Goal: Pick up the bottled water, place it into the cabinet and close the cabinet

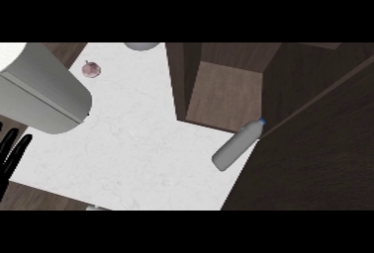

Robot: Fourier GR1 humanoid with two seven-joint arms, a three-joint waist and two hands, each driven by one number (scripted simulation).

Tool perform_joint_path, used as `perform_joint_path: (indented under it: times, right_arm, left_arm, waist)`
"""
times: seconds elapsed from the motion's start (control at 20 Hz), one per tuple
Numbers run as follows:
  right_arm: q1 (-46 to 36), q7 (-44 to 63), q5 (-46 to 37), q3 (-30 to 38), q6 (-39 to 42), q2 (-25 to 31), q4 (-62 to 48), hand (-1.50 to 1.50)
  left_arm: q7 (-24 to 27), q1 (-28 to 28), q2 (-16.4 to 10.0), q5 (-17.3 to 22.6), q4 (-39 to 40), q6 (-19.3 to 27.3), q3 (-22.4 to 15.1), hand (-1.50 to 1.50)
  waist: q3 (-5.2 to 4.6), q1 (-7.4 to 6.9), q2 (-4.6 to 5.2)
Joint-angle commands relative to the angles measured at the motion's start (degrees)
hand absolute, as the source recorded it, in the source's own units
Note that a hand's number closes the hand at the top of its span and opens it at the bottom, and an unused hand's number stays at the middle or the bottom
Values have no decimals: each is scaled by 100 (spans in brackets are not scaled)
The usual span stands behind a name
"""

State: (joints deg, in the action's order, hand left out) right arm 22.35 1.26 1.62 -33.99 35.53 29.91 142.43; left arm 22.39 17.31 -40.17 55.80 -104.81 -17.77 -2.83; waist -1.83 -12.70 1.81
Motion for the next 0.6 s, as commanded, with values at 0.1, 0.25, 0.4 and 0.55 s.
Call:
perform_joint_path:
  times: [0.1,0.25,0.4,0.55]
  right_arm:
    - [-224,458,116,-518,-219,-419,-43,150]
    - [-95,373,386,-702,-79,-403,-193,150]
    - [-36,343,541,-698,-8,-364,-215,150]
    - [3,313,634,-641,-107,-479,-311,150]
  left_arm:
    - [3,-29,-55,66,43,-64,106,-150]
    - [-12,-111,-76,81,48,-106,111,-150]
    - [-1,-148,-82,74,-28,-157,95,-150]
    - [7,-245,-95,122,19,-179,152,-150]
  waist:
    - [11,-56,89]
    - [21,-145,201]
    - [24,-297,244]
    - [29,-277,290]
